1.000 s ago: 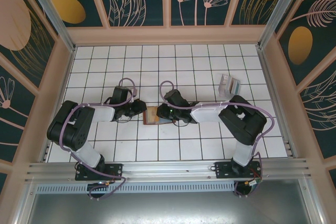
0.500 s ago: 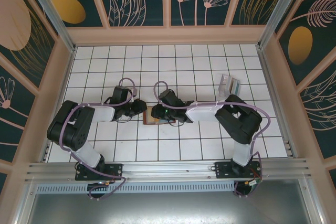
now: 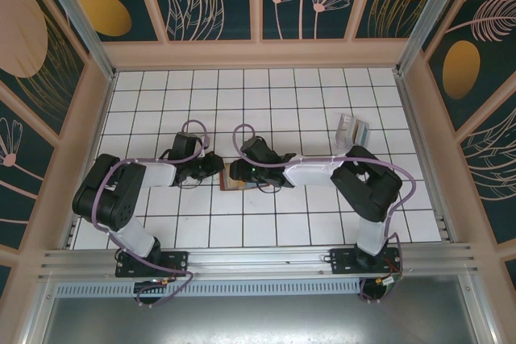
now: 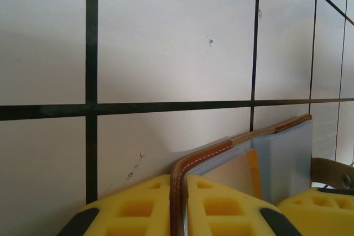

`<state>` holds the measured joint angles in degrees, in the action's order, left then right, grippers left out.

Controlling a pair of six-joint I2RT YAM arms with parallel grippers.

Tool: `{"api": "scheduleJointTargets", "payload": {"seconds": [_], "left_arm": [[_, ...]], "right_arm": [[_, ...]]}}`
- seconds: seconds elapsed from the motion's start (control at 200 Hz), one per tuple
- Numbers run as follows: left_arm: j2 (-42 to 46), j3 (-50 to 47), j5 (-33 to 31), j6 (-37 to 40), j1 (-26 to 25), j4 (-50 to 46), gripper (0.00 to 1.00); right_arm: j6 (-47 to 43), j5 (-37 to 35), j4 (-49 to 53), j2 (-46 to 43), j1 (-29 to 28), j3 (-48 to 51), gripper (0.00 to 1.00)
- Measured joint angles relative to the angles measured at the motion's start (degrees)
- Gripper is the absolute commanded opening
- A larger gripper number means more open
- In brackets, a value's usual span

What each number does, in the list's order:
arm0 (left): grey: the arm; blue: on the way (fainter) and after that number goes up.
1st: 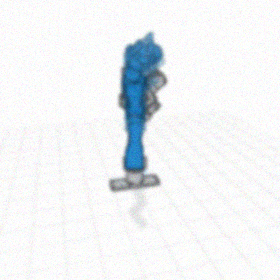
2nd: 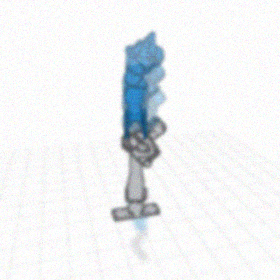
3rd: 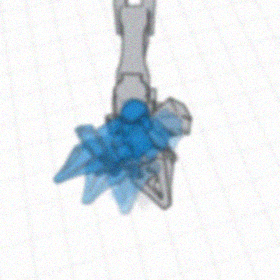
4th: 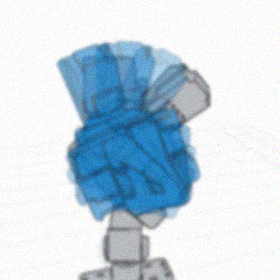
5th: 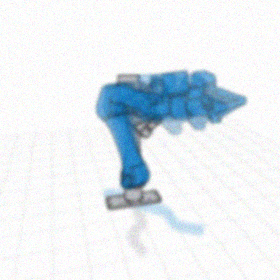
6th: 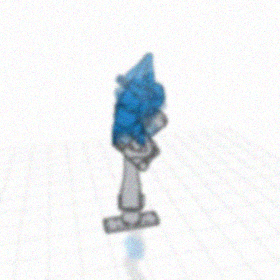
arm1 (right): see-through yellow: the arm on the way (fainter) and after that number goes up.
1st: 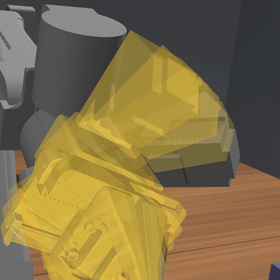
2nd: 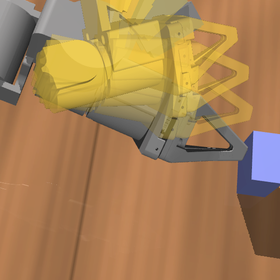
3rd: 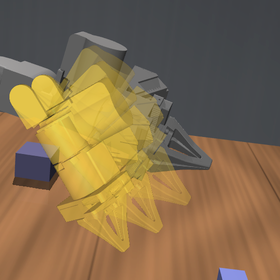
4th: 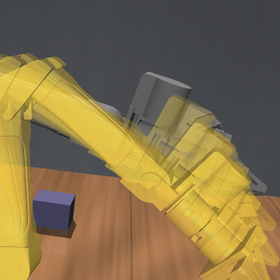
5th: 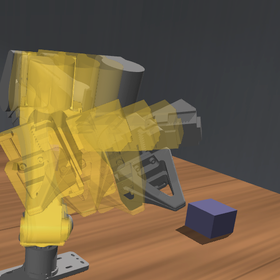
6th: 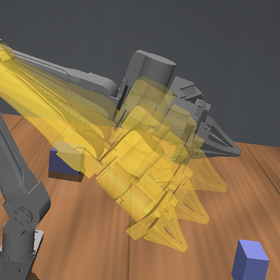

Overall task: Put the credit cards into the card holder
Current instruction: Insert the credit card into the card slot.

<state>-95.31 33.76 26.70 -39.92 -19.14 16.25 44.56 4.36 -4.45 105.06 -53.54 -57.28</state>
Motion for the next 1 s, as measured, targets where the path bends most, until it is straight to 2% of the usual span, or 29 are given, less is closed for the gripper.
{"api": "scheduleJointTargets", "payload": {"seconds": [0.746,0.996], "left_arm": [[0.31,-0.46,2.32,-2.01,0.02,2.21,0.34],[0.33,-0.72,2.91,-3.1,0.11,3.28,0.35]], "right_arm": [[0.17,2.78,-1.09,1.75,-0.31,-0.22,0.47],[-1.25,2.97,-1.09,3.3,-1.14,-2.34,0.46]]}}
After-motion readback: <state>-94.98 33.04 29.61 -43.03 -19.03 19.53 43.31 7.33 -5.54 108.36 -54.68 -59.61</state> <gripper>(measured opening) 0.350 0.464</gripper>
